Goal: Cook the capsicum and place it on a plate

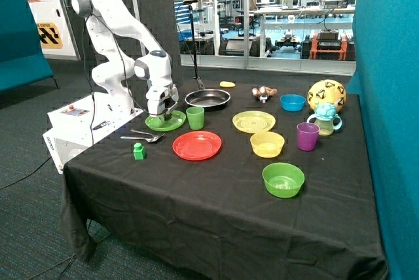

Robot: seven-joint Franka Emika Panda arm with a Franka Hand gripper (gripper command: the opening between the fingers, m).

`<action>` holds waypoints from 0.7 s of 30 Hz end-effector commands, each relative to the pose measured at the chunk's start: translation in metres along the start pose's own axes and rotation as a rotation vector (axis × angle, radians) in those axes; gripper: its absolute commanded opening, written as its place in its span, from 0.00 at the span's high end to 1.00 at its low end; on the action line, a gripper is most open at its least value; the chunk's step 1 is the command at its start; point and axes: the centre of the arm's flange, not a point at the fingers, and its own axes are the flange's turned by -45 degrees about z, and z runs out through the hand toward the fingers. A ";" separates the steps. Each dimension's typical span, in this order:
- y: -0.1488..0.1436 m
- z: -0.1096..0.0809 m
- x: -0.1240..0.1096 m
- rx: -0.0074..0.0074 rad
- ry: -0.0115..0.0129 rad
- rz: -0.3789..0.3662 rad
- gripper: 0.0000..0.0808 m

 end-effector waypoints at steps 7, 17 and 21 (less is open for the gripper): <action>0.000 -0.002 -0.004 0.0010 0.0024 0.000 0.00; 0.000 -0.004 -0.006 0.0010 0.0024 -0.002 0.00; 0.000 -0.008 -0.007 0.0010 0.0024 0.000 0.00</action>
